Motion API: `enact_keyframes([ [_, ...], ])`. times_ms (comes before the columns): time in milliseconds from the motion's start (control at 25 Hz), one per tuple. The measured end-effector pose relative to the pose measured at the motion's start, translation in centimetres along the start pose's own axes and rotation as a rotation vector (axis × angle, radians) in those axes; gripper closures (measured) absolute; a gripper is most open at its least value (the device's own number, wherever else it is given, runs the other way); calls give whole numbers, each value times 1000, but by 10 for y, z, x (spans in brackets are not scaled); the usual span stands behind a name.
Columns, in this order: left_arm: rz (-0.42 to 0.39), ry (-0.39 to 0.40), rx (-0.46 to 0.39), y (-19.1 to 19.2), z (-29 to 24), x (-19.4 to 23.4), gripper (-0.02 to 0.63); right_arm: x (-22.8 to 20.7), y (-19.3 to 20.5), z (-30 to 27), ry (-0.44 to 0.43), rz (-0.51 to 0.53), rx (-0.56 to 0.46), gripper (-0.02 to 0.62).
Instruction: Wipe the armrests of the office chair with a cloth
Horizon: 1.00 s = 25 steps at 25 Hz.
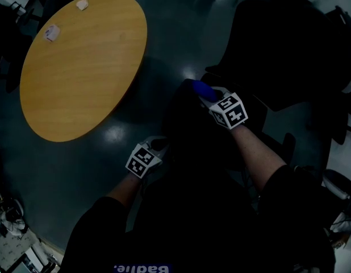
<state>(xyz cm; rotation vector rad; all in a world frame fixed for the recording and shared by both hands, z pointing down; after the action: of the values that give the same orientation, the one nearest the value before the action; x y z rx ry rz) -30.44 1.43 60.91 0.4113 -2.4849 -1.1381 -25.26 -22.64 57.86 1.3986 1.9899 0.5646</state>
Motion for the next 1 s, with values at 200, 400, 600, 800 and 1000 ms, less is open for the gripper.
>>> enact_keyframes([
  [200,7,0,-17,7,3,4,588,32,18,-1,-35,-13,-4,483],
  [400,-4,-2,-22,3,1,5,588,58,26,4,-78,2,-7,483],
  [600,-2,-7,-28,2,1,6,588,90,40,8,-137,9,15,483],
  [800,-5,-11,-31,3,-1,8,588,126,54,10,-214,31,44,483],
  [1000,1,-20,-32,-1,0,11,588,150,62,14,-284,23,68,483],
])
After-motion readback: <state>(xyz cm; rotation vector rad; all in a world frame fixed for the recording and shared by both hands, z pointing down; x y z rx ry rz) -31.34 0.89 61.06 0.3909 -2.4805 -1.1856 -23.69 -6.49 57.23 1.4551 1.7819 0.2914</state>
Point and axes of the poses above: the fingertips, and each gripper's own axes: z backward along the fingers, x to its left, y out of its underside, the point moved 6 cm from there along z, backward along the fingers, and after that the axes turned 10 degrees about -z, right-handed, at the moved point
